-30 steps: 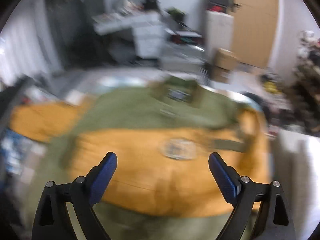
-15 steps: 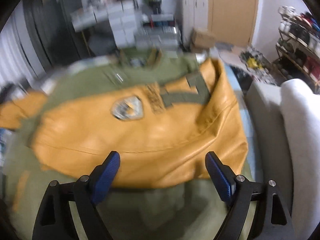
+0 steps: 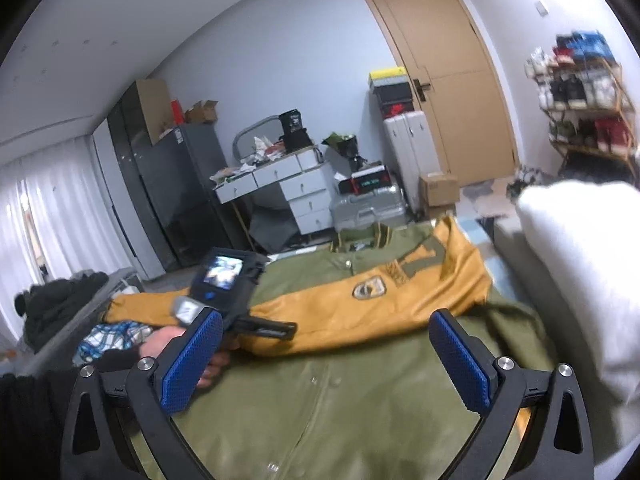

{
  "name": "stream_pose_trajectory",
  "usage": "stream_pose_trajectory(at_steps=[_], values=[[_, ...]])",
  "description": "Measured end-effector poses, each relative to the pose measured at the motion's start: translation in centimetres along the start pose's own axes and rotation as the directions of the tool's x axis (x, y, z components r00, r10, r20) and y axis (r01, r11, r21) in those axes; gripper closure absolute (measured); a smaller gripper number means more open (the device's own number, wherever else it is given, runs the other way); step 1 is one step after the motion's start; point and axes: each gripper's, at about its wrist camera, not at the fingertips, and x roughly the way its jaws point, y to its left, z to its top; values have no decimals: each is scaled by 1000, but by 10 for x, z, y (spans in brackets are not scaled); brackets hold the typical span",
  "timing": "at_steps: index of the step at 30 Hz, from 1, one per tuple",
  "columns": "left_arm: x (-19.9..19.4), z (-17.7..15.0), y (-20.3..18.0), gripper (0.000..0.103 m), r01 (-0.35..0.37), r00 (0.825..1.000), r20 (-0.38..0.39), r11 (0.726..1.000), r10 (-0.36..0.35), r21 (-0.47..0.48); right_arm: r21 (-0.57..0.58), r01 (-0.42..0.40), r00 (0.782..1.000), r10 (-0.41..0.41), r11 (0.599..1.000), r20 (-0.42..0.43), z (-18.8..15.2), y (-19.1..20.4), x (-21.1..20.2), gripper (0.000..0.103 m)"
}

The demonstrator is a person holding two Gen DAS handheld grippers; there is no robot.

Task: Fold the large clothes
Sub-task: 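Grasp the ribbed cuff of the other yellow sleeve with the left gripper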

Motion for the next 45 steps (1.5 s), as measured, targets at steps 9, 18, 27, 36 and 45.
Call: stream_pose_trajectory(at_steps=[9,18,27,36,45], values=[[-68,-21,21,1,-82,984,160,997,81,-4,19,-53,998,53,998,26,-4,10,-9,0],[-177,-101,151,1,-113,920,327,943,218,-312,-54,-143,987,146,988,65,-12,51,0,0],[-193,-191,312,1,-79,897,248,684,366,-725,-168,-136,990,141,976,17,-24,97,20,0],[-123,-196,397,1,277,947,321,506,0,-817,-191,-164,986,164,968,-17,-37,123,22,0],[-77,-181,402,2,185,976,218,459,19,-869,-149,-155,987,149,977,-52,-42,111,27,0]])
